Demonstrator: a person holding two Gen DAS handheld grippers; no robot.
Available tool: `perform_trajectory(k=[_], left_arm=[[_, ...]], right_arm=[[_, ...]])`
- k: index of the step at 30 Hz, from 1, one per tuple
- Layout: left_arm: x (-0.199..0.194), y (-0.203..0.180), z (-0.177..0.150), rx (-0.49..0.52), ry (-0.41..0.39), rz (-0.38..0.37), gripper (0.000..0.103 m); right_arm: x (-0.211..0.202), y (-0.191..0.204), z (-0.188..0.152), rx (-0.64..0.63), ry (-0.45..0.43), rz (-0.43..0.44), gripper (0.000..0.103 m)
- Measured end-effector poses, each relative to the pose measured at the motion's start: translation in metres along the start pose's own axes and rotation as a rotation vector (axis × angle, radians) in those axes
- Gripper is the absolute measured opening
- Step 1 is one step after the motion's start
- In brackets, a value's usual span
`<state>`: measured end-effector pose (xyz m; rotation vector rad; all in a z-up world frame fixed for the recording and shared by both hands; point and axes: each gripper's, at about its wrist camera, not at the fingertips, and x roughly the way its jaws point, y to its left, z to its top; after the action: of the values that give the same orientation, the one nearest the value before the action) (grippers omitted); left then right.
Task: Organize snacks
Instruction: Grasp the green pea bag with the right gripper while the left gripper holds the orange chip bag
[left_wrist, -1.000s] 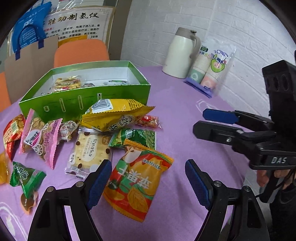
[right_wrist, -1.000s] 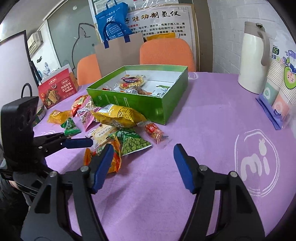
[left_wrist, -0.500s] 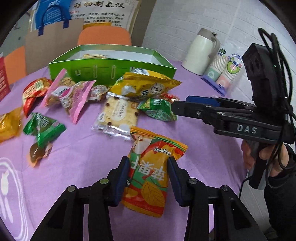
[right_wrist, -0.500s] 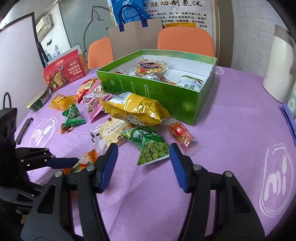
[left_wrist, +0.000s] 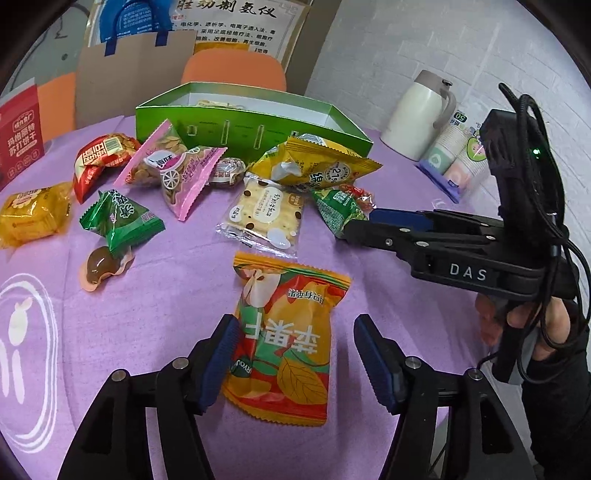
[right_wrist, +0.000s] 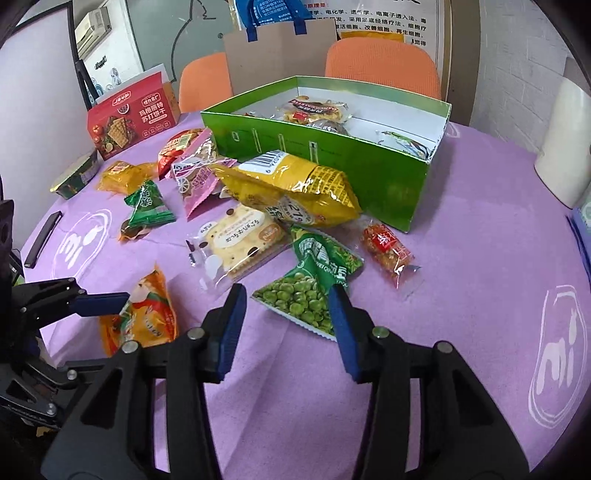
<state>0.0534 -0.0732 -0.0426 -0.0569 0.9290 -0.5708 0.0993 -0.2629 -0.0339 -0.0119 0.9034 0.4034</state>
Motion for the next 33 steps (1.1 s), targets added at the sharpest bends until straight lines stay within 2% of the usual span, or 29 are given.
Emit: perform_trajectory(k=[3,10,11,13,17,18,19,20,21,22,23,24,25,28,33], left_arm=[[0.002,0.005,0.000,-0.018,0.008,0.018,0.066],[0.003,0.003,-0.002,0.018,0.020,0.041,0.067],[0.003,0.002,-0.003,0.027,0.018,0.045,0.067],[0.003,0.002,-0.003,0.033,0.017,0.045,0.069],[0.003,0.003,-0.005,0.041,0.008,0.043,0.069],[0.003,0.002,-0.005,0.044,0.005,0.045,0.069],[0.003,0.002,-0.005,0.049,0.003,0.049,0.069],[0.003,0.000,-0.007,0.058,0.000,0.055,0.069],[0.004,-0.001,-0.007,0.068,-0.003,0.063,0.069],[0.004,-0.003,-0.008,0.078,-0.007,0.074,0.068],[0.005,-0.005,-0.009,0.089,-0.010,0.093,0.066],[0.005,-0.006,-0.009,0.101,-0.012,0.122,0.057],[0.005,-0.006,-0.009,0.106,-0.008,0.120,0.050],[0.002,0.000,-0.006,0.054,0.001,0.073,0.049],[-0.017,0.010,0.000,-0.019,-0.020,-0.016,0.048]], right_arm=[[0.008,-0.002,0.005,0.021,0.009,-0.041,0.049],[0.013,-0.004,0.012,0.078,-0.007,-0.041,0.052],[0.012,-0.005,0.012,0.089,-0.018,-0.042,0.054],[0.011,-0.004,0.013,0.103,-0.033,-0.060,0.071],[0.021,-0.002,0.015,0.083,-0.006,-0.074,0.071],[0.024,-0.003,0.014,0.086,0.003,-0.080,0.069],[0.027,-0.004,0.013,0.093,0.015,-0.073,0.059],[0.029,-0.006,0.012,0.105,0.024,-0.067,0.055],[0.030,-0.007,0.010,0.114,0.030,-0.067,0.043],[0.029,-0.008,0.009,0.114,0.031,-0.067,0.041],[0.027,-0.007,0.007,0.108,0.033,-0.069,0.040],[0.026,-0.005,0.005,0.100,0.035,-0.079,0.038],[0.024,-0.003,0.004,0.094,0.038,-0.085,0.037],[0.016,0.003,-0.003,0.081,0.040,-0.048,0.037],[-0.021,0.016,-0.004,0.055,-0.017,0.035,0.037]])
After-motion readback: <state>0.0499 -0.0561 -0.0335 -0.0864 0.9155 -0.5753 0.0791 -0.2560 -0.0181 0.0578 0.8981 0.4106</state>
